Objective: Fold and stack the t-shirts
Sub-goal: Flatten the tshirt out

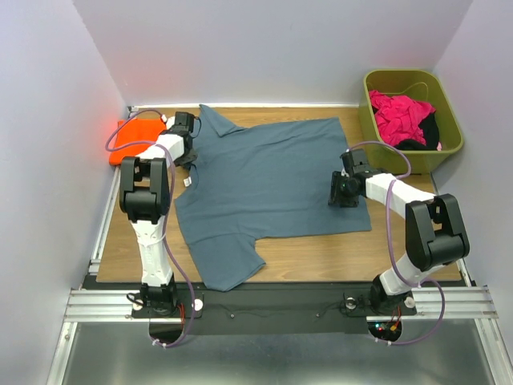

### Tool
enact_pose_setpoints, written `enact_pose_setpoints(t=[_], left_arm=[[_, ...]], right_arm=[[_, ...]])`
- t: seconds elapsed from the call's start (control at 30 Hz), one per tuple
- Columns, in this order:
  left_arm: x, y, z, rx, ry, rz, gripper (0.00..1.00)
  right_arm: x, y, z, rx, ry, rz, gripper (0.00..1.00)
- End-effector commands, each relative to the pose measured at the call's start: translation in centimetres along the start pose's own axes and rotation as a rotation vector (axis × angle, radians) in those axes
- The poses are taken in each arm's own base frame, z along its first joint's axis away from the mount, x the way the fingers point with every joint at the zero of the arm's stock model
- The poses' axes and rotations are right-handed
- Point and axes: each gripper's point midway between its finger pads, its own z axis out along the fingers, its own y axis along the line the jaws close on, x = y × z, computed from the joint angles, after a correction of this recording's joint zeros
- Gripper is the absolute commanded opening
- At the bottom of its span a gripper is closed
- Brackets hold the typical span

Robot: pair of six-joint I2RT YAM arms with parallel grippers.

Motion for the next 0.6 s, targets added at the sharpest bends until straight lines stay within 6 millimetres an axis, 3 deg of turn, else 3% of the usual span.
enact_pose_setpoints(t=[0.0, 0.07, 0.2, 0.3, 0.4, 0.43, 0.57], left_arm=[[1.9, 2.9, 1.0, -0.147, 0.035, 0.048, 0.39], [2.3, 3.7, 1.4, -0.199, 0.044, 0.075, 0.35], [0.1, 5.8, 1.0, -0.336, -0.023, 0.111, 0.32], [-1.6, 6.6, 0.5, -0.402, -0.069, 0.132, 0.32], [-4.7, 5.7, 0.2, -0.401, -0.128, 0.124, 0.32], [-4.9, 5.5, 0.6, -0.401, -0.127, 0.128, 0.32], [-6.7, 3.4, 1.2, -0.344, -0.152, 0.134, 0.32]], right_arm=[[0.7, -1.9, 0.3, 0.087, 0.004, 0.033, 0.49], [1.8, -2.8, 0.6, 0.104, 0.043, 0.081, 0.47], [3.7, -4.6, 0.9, 0.127, 0.100, 0.165, 0.47], [4.0, -6.1, 0.8, 0.135, 0.106, 0.245, 0.47], [4.6, -7.3, 0.7, 0.145, 0.119, 0.310, 0.48], [4.8, -7.6, 0.7, 0.146, 0.121, 0.324, 0.47], [4.2, -6.8, 0.2, 0.099, 0.105, 0.310, 0.48]])
